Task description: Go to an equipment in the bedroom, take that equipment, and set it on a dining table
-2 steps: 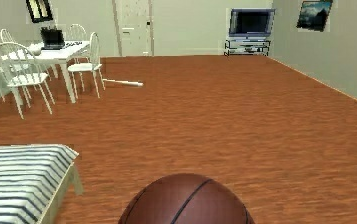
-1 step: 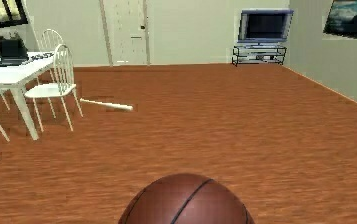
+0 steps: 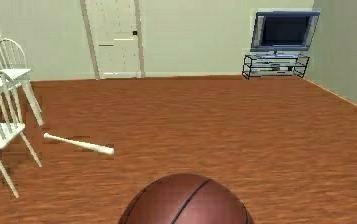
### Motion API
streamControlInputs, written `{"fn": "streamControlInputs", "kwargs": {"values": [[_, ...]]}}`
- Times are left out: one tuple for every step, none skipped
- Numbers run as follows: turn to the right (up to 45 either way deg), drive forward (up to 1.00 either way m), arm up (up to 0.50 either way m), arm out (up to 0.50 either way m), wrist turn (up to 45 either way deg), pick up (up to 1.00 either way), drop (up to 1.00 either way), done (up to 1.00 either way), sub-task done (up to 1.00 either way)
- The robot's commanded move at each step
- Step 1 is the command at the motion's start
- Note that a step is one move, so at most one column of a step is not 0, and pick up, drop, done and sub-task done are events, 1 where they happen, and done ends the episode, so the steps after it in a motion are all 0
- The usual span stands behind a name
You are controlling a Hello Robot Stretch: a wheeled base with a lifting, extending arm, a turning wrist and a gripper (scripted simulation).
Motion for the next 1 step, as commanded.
{"fn": "streamControlInputs", "kwargs": {"values": [[0.0, 1.00, 0.00, 0.00, 0.0, 0.00, 0.00, 0.00, 0.00]]}}
